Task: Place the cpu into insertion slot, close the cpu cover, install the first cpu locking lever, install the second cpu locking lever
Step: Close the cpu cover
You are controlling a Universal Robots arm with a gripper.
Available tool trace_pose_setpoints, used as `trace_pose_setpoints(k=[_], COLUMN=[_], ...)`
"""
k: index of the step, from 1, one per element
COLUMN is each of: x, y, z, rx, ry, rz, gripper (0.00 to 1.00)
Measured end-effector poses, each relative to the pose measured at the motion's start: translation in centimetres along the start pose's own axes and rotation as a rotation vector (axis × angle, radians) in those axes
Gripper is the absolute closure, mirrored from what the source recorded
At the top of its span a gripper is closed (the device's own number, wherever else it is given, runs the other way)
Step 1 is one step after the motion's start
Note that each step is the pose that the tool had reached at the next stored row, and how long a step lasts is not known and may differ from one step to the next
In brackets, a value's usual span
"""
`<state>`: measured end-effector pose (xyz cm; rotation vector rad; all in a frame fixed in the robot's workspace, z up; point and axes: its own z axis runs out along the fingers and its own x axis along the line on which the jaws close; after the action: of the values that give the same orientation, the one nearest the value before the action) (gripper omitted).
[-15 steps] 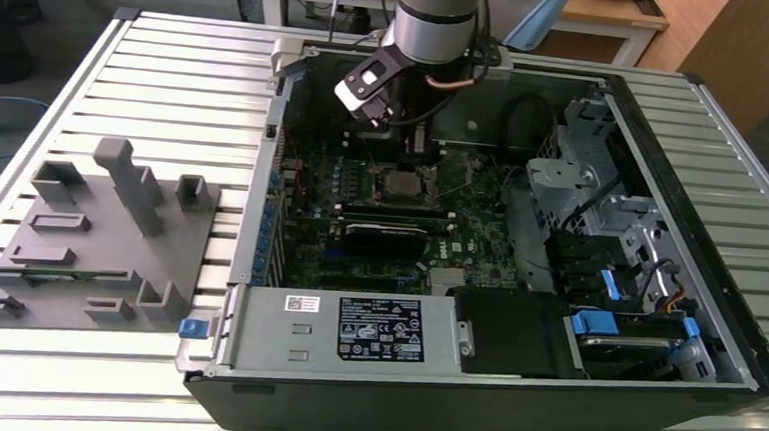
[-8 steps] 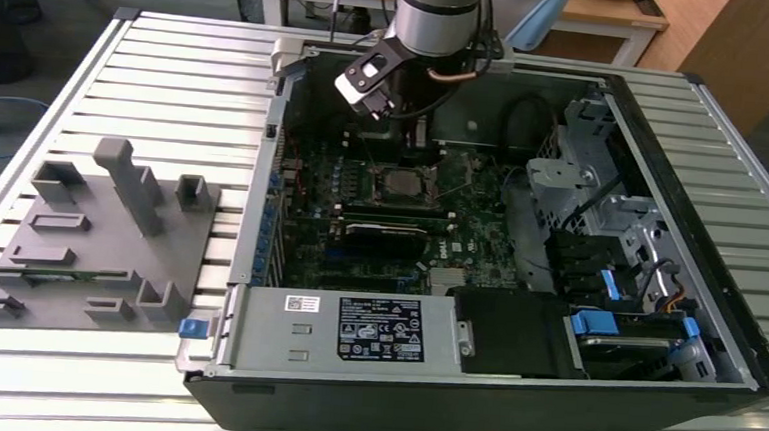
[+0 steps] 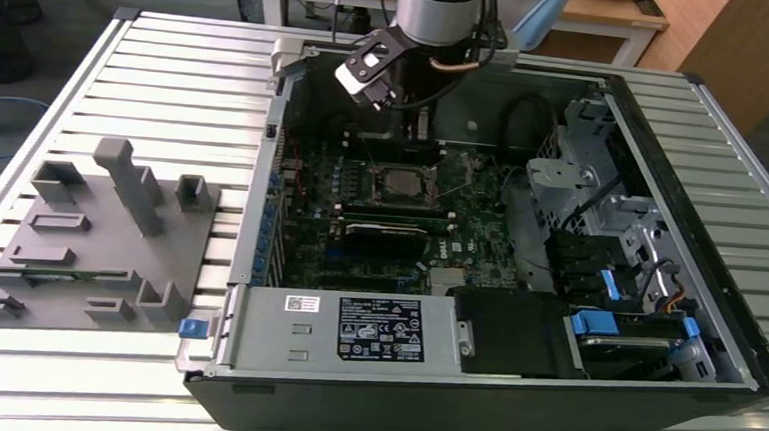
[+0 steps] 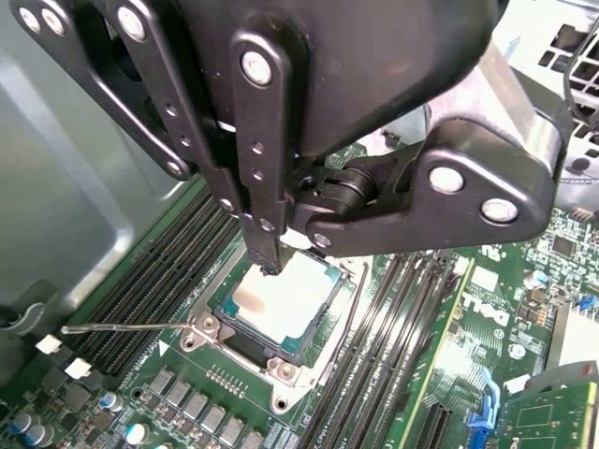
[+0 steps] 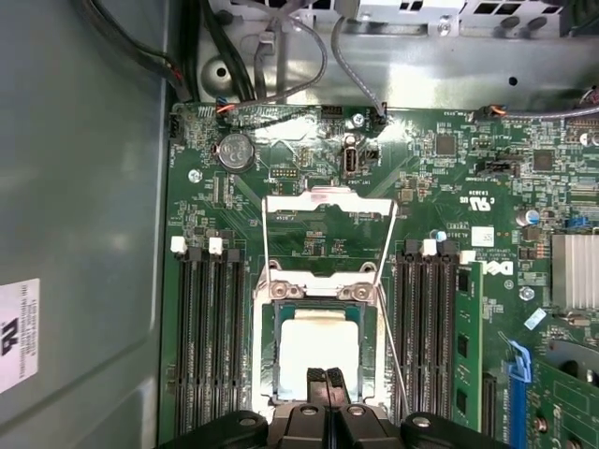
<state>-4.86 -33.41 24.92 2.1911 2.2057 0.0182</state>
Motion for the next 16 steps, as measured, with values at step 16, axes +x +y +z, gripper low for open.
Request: trace_pose_setpoints(k=[16], x=[-0.01], y=[0.01], z=[-0.39], rx=[0.0003], ry=[-0.0005], rz=[0.0], gripper=[0.9])
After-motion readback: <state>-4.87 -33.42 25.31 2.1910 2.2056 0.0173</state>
